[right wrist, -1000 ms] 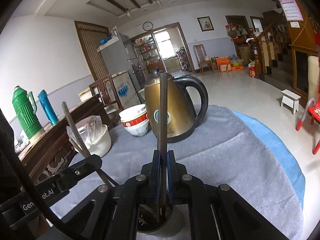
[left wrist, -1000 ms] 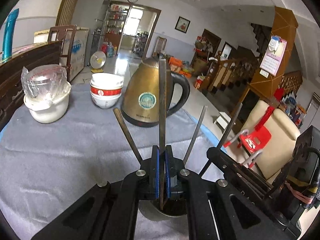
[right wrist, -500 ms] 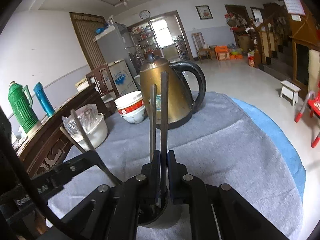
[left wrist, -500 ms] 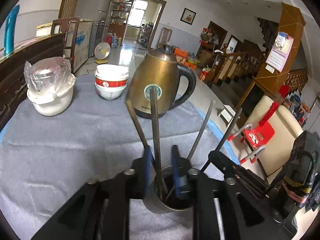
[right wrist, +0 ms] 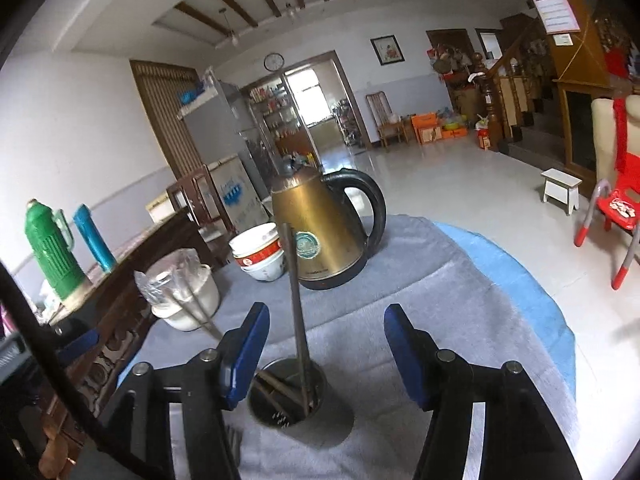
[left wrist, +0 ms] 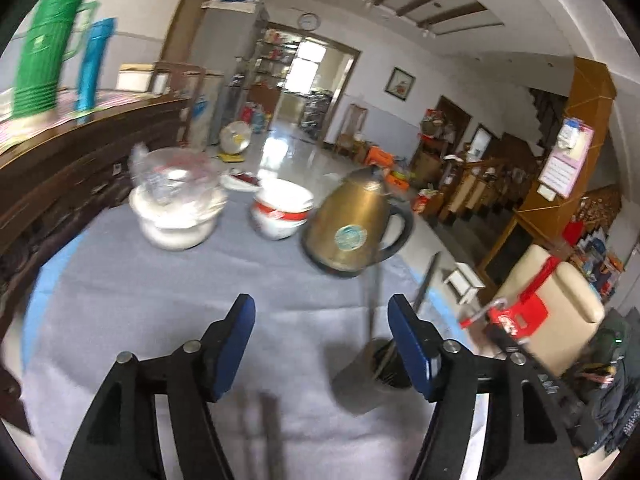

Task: Organize utensils
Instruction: 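Open both tools to release the chopsticks into the cup, then move both tools back over the chopsticks lying on the cloth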

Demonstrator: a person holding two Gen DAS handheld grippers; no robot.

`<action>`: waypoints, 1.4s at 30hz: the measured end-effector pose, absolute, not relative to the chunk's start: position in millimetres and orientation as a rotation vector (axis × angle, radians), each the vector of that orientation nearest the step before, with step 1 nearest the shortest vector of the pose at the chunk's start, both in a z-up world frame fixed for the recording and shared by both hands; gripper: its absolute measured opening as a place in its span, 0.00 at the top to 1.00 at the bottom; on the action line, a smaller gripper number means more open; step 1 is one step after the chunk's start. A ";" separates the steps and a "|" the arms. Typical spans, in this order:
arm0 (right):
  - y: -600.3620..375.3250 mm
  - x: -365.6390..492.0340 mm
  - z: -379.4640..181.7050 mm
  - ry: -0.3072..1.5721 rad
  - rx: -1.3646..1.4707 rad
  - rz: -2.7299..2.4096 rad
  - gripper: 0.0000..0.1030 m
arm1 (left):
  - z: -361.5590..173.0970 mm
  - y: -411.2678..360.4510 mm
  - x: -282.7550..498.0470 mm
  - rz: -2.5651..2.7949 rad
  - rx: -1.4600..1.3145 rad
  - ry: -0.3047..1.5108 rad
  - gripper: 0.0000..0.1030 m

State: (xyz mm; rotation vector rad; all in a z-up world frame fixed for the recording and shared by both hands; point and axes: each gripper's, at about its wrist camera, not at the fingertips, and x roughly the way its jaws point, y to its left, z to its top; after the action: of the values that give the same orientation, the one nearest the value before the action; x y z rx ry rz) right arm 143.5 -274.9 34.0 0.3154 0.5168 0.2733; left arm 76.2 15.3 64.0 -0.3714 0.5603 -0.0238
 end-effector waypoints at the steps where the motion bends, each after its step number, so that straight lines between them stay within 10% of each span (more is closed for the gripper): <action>1: -275.1 135.7 31.6 0.521 0.319 0.280 0.38 | 57.9 20.2 72.3 -0.008 -0.371 0.574 0.30; 17: -215.6 71.0 -91.9 0.914 0.222 0.375 0.38 | -80.0 55.8 25.4 0.202 -0.315 0.968 0.29; 42: -180.1 78.5 -108.7 1.068 0.114 0.455 0.38 | -123.3 34.0 11.3 0.239 -0.145 1.061 0.20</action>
State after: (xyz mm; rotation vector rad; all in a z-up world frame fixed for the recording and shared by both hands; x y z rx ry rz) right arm 78.5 -180.1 -108.7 0.1144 1.0682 0.4553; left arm 11.3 34.0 -123.3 -0.1451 1.0606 0.2390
